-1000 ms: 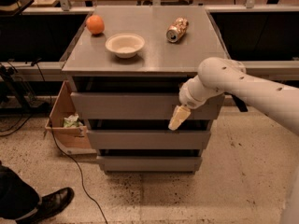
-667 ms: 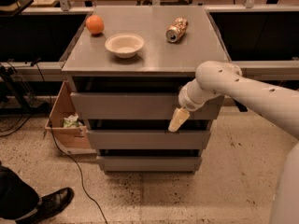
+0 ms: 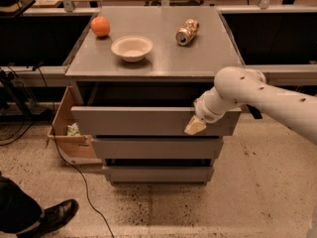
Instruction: Open top drawer
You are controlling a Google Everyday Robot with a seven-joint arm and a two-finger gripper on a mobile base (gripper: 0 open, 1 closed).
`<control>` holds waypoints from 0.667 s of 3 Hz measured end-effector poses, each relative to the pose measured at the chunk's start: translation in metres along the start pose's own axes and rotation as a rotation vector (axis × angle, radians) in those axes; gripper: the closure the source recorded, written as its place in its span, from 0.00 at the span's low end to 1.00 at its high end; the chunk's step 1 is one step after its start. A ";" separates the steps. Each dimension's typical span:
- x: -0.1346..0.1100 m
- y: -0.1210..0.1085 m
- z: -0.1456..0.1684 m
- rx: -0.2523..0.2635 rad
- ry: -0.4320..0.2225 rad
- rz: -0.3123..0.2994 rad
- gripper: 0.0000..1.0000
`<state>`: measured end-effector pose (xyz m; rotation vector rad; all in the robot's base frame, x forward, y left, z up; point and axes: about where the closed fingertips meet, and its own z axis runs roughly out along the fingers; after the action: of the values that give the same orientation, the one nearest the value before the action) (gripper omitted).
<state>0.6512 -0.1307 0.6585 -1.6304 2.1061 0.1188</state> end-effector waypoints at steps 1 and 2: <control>-0.003 -0.002 -0.007 0.000 0.000 0.000 0.46; -0.004 -0.003 -0.008 0.000 0.000 0.000 0.25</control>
Offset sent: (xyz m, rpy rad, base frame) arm -0.1794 -0.0200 0.0307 -0.0768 0.2118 0.1329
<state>0.6522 -0.1307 0.6680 -1.6305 2.1061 0.1189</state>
